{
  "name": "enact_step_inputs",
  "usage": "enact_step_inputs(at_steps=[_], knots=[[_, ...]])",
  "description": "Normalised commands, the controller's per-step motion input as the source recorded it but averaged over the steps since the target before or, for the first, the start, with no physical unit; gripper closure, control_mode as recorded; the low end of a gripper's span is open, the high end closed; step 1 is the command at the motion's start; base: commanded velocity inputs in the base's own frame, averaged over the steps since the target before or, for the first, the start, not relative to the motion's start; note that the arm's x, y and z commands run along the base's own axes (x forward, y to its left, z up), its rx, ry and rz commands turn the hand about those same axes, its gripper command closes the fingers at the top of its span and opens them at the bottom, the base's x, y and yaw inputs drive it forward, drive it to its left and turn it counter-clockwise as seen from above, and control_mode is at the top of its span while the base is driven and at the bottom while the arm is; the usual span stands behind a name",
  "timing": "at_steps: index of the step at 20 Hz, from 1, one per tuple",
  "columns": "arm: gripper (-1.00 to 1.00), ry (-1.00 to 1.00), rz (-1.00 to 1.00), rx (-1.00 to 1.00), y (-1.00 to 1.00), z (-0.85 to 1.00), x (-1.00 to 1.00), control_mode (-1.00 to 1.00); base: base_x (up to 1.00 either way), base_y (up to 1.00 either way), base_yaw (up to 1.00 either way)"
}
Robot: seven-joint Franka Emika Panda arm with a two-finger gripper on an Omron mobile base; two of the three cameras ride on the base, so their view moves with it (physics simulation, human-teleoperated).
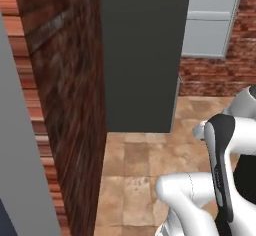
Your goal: Pick the egg and butter from the fridge and place them by the bowl for mixing.
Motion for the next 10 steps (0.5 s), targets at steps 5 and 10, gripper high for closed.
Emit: enact_step_inputs(at_steps=[5, 10], knots=[[-1.00, 0.00, 0.00, 0.00, 0.00, 0.00, 0.00, 1.00, 0.71, 0.14, -0.25], [-1.00, 0.00, 0.00, 0.00, 0.00, 0.00, 0.00, 1.00, 0.69, 0.14, -0.27]])
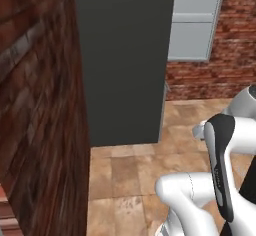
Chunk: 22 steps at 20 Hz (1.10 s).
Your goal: Pick the egg and butter from the fridge and place them by the bowl for mixing.
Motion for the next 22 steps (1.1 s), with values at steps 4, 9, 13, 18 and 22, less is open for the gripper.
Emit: enact_step_inputs(at_steps=[4, 9, 13, 18, 22], knots=[[-1.00, 0.00, 0.00, 0.00, 0.00, 0.00, 0.00, 1.00, 0.67, 0.14, -0.29], [-1.00, 0.00, 0.00, 0.00, 0.00, 0.00, 0.00, 1.00, 0.67, 0.14, -0.29], [-1.00, 0.00, 0.00, 0.00, 0.00, 0.00, 0.00, 1.00, 0.65, 0.14, -0.31], [-1.00, 0.00, 0.00, 0.00, 0.00, 0.00, 0.00, 1.00, 0.64, 0.14, -0.33], [-1.00, 0.00, 0.00, 0.00, 0.00, 0.00, 0.00, 1.00, 0.63, 0.14, -0.33]])
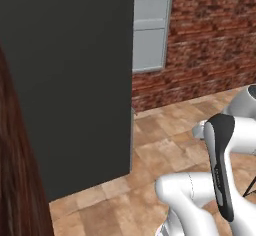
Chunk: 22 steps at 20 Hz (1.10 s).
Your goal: Pick the egg and butter from the fridge and place them by the bowl for mixing.
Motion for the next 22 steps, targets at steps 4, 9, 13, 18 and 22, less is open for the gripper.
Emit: enact_step_inputs(at_steps=[4, 9, 13, 18, 22], knots=[[-1.00, 0.00, 0.00, 0.00, 0.00, 0.00, 0.00, 1.00, 0.63, 0.13, -0.33], [-1.00, 0.00, 0.00, 0.00, 0.00, 0.00, 0.00, 1.00, 0.63, 0.07, -0.32], [-1.00, 0.00, 0.00, 0.00, 0.00, 0.00, 0.00, 1.00, 0.62, 0.00, -0.30], [-1.00, 0.00, 0.00, 0.00, 0.00, 0.00, 0.00, 1.00, 0.56, 0.00, -0.37], [-1.00, 0.00, 0.00, 0.00, 0.00, 0.00, 0.00, 1.00, 0.46, 0.02, -0.47]])
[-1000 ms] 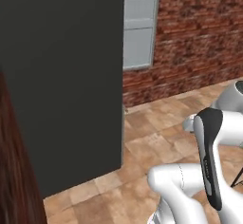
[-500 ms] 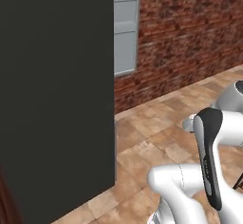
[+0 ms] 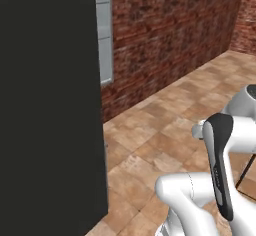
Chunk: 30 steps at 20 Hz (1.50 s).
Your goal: Pick the egg and butter from the fridge and place them by the bowl for mixing.
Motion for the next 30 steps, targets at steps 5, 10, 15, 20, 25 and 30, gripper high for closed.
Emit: enact_step_inputs(at_steps=[5, 10, 15, 20, 25, 30], knots=[[-1.00, 0.00, 0.00, 0.00, 0.00, 0.00, 0.00, 1.00, 0.47, 0.02, -0.46], [-1.00, 0.00, 0.00, 0.00, 0.00, 0.00, 0.00, 1.00, 0.63, 0.00, -0.29], [-1.00, 0.00, 0.00, 0.00, 0.00, 0.00, 0.00, 1.00, 0.91, 0.00, -0.02], [-1.00, 0.00, 0.00, 0.00, 0.00, 0.00, 0.00, 1.00, 0.94, 0.00, 0.00], [-1.00, 0.00, 0.00, 0.00, 0.00, 0.00, 0.00, 1.00, 0.94, -0.01, 0.00], [-1.00, 0.00, 0.00, 0.00, 0.00, 0.00, 0.00, 1.00, 0.94, -0.02, 0.04]])
